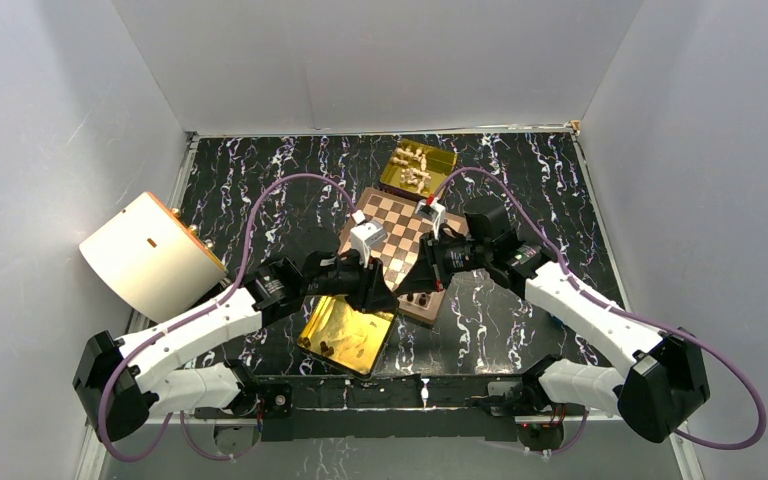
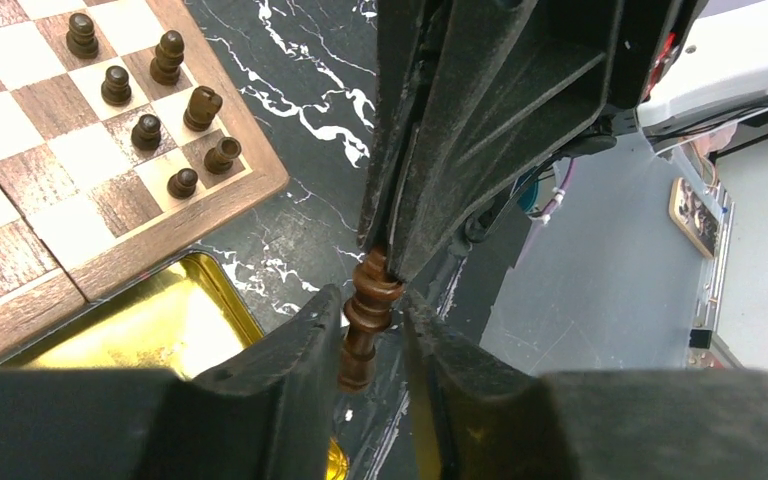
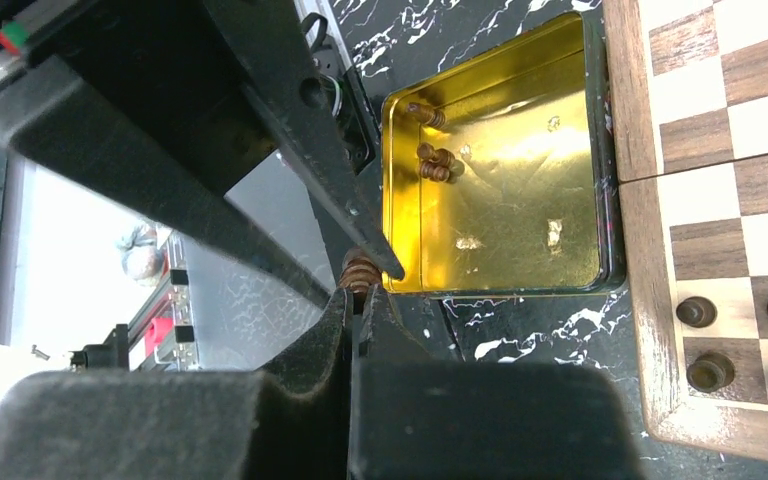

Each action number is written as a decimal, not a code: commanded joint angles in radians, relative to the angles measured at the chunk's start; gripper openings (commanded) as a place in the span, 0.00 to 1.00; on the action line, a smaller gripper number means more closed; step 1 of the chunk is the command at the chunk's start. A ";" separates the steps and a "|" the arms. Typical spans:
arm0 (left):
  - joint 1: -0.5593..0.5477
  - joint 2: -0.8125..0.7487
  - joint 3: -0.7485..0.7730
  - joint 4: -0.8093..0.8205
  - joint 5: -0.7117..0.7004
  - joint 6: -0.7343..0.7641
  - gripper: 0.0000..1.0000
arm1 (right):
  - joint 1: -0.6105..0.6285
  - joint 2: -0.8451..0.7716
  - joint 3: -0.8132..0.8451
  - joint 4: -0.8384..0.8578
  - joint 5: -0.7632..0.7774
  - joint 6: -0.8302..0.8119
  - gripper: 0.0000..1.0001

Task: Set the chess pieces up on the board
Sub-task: Place the chess piece on the chessboard.

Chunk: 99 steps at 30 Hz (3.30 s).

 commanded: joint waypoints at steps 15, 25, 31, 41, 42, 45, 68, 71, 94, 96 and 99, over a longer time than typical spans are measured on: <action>-0.006 -0.066 -0.022 -0.022 -0.122 0.028 0.89 | 0.003 -0.036 0.200 -0.251 0.491 -0.155 0.00; -0.006 -0.096 -0.009 -0.139 -0.418 0.122 0.93 | 0.004 0.084 0.392 -0.496 0.794 -0.157 0.00; 0.039 -0.038 0.083 -0.278 -0.558 0.141 0.96 | 0.005 0.144 0.427 -0.548 0.925 -0.130 0.00; 0.282 -0.110 0.049 -0.281 -0.458 0.164 0.97 | 0.004 0.240 0.439 -0.552 0.989 -0.099 0.00; 0.283 -0.121 0.043 -0.274 -0.460 0.177 0.97 | 0.006 0.249 0.433 -0.546 0.990 -0.099 0.00; 0.283 -0.161 0.003 -0.245 -0.453 0.213 0.96 | 0.005 0.281 0.431 -0.539 1.009 -0.095 0.00; 0.283 -0.292 -0.104 -0.200 -0.420 0.329 0.94 | 0.004 0.351 0.329 -0.370 1.081 -0.114 0.00; 0.283 -0.293 -0.105 -0.200 -0.420 0.330 0.94 | 0.005 0.351 0.312 -0.357 1.075 -0.107 0.00; 0.283 -0.323 -0.109 -0.204 -0.424 0.330 0.94 | 0.005 0.371 0.231 -0.261 1.041 -0.093 0.02; 0.283 -0.321 -0.109 -0.205 -0.423 0.330 0.94 | 0.004 0.371 0.225 -0.257 1.038 -0.093 0.03; 0.283 -0.317 -0.107 -0.204 -0.420 0.330 0.94 | 0.006 0.371 0.217 -0.250 1.034 -0.093 0.04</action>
